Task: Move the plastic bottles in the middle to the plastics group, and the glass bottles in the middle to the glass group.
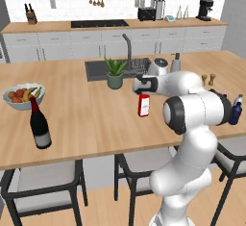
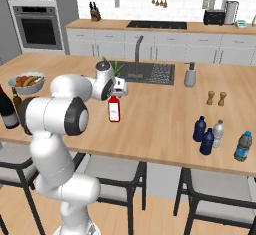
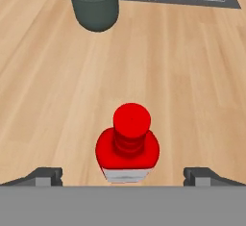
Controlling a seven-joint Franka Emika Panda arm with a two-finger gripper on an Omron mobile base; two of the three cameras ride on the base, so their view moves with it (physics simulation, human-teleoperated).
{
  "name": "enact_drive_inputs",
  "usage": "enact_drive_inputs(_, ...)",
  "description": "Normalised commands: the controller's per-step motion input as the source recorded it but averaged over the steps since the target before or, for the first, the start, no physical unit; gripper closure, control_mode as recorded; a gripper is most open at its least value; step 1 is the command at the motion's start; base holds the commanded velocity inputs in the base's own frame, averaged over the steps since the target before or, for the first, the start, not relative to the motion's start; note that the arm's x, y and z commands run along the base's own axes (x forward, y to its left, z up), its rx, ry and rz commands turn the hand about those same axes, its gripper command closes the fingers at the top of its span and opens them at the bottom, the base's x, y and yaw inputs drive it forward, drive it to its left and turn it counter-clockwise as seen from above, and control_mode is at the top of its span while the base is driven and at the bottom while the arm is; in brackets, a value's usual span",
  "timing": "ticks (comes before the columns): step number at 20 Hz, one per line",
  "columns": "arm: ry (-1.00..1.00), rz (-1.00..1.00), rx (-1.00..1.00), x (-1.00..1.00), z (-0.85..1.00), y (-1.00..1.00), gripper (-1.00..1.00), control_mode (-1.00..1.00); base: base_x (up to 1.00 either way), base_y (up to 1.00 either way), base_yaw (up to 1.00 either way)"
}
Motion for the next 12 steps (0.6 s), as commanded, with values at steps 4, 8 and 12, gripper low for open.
enact_drive_inputs(4,0.00,0.00,0.00,0.30,-0.11,0.00,-1.00,-1.00,0.00,0.00,0.00)
enact_drive_inputs(8,0.00,0.00,0.00,0.32,-0.04,0.00,-1.00,-1.00,0.00,0.00,0.00)
enact_drive_inputs(12,0.00,0.00,0.00,0.09,-0.06,0.00,-1.00,-1.00,0.00,0.00,0.00)
